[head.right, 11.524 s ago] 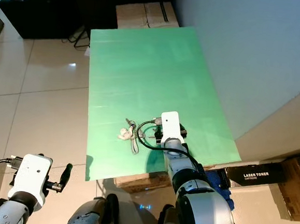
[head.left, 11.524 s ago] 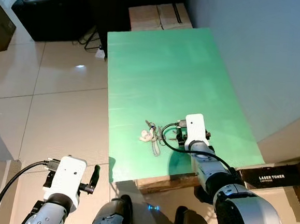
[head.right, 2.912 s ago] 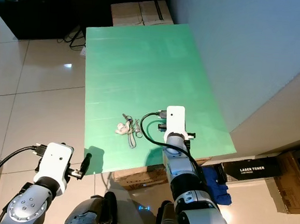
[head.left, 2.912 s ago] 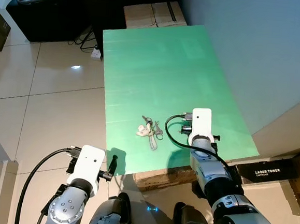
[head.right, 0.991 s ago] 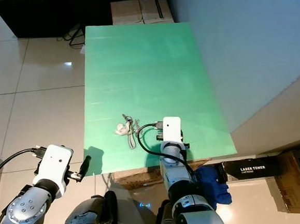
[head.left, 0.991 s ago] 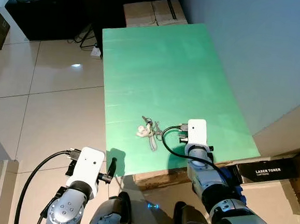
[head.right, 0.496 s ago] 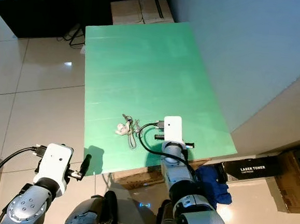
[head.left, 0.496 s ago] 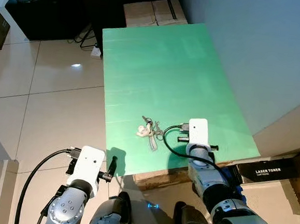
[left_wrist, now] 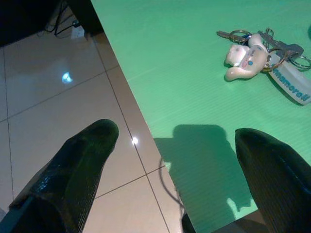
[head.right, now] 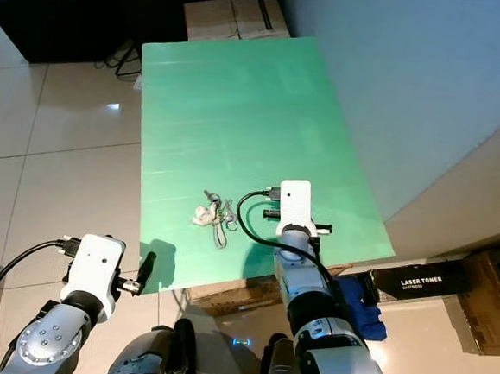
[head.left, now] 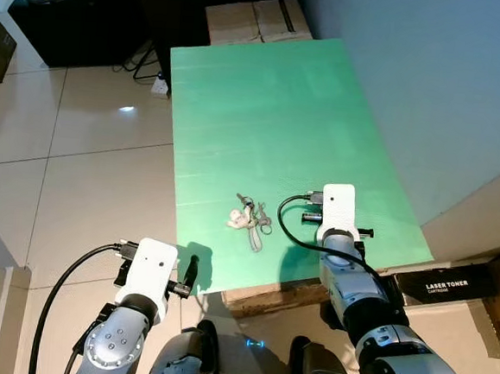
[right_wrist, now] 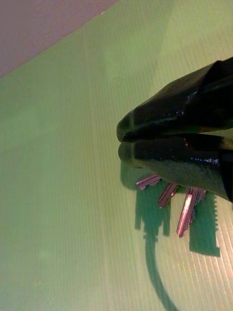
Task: Hang keys on a hook
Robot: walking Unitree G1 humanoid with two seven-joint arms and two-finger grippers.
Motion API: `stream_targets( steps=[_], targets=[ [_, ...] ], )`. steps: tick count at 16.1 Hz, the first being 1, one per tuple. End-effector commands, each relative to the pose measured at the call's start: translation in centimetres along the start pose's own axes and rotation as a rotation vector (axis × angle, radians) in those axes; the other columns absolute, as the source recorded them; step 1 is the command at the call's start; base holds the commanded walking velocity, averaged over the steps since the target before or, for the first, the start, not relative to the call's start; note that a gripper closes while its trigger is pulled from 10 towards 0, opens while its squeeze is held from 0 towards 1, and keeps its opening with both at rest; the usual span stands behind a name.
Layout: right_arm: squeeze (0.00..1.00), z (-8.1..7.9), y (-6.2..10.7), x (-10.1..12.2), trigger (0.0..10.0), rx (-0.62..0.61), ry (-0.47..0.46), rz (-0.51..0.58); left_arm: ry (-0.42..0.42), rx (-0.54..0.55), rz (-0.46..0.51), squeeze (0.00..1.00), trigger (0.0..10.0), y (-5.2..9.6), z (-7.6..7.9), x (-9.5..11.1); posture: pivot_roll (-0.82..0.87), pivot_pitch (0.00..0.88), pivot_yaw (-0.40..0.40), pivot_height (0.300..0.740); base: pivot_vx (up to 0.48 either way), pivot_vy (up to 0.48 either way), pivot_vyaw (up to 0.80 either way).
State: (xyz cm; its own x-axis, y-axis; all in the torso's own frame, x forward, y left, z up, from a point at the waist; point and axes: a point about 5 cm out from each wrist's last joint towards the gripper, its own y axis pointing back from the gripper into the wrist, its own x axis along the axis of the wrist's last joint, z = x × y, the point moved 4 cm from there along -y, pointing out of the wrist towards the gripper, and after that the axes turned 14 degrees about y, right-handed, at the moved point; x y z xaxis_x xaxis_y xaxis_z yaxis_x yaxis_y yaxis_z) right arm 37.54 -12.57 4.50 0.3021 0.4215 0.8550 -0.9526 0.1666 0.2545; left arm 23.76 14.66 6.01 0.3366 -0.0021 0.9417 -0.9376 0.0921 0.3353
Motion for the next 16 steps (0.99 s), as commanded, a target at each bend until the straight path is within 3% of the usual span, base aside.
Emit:
stream_targets(
  steps=[1, 3, 4, 5, 12, 13, 14, 16],
  targets=[
    [0.00, -0.1, 0.0, 0.4, 0.0, 0.000, 0.000, 0.014, 0.001, 0.001, -0.027, 0.00, 10.0, 0.1, -0.1, -0.8, -0.04, 0.259, 0.085, 0.740, 0.000, 0.000, 0.00],
    [0.00, -0.1, 0.0, 0.5, 0.0, 0.000, 0.013, 0.009, 0.001, 0.000, -0.026, 0.00, 10.0, 0.1, 0.0, -0.7, -0.04, 0.261, 0.086, 0.740, 0.000, 0.000, 0.00],
    [0.00, -0.1, 0.1, 0.2, 10.0, -0.006, 0.008, -0.004, 0.001, 0.000, -0.026, 0.00, 10.0, 0.1, 0.0, -0.7, -0.03, 0.260, 0.084, 0.740, 0.000, 0.000, 0.00],
    [1.00, -0.3, 0.5, -0.6, 10.0, -0.009, -0.024, -0.049, -0.001, 0.002, -0.026, 0.00, 10.0, 0.2, -0.2, -0.7, -0.03, 0.263, 0.082, 0.740, 0.000, 0.000, 0.00],
    [1.00, -0.9, 3.5, -1.7, 10.0, -0.009, -0.042, -0.083, -0.001, -0.007, -0.027, 0.00, 10.0, 0.0, 0.1, -0.8, -0.06, 0.268, 0.087, 0.740, 0.000, 0.000, 0.00],
    [0.14, -0.8, 3.5, -1.9, 10.0, -0.012, -0.018, -0.087, -0.002, -0.010, -0.027, 0.00, 10.0, 0.1, 0.0, -0.7, -0.05, 0.272, 0.093, 0.740, 0.000, 0.000, 0.00],
    [0.00, -0.7, 3.5, -1.8, 10.0, -0.013, -0.017, -0.088, -0.003, -0.011, -0.028, 0.00, 10.0, 0.1, 0.0, -0.7, -0.05, 0.272, 0.093, 0.740, 0.000, 0.000, 0.00],
    [0.00, -0.4, 3.4, -1.8, 10.0, -0.018, -0.012, -0.095, -0.006, -0.011, -0.031, 0.00, 10.0, 0.1, -0.1, -0.8, -0.05, 0.274, 0.095, 0.740, 0.000, 0.000, 0.00]
  ],
)
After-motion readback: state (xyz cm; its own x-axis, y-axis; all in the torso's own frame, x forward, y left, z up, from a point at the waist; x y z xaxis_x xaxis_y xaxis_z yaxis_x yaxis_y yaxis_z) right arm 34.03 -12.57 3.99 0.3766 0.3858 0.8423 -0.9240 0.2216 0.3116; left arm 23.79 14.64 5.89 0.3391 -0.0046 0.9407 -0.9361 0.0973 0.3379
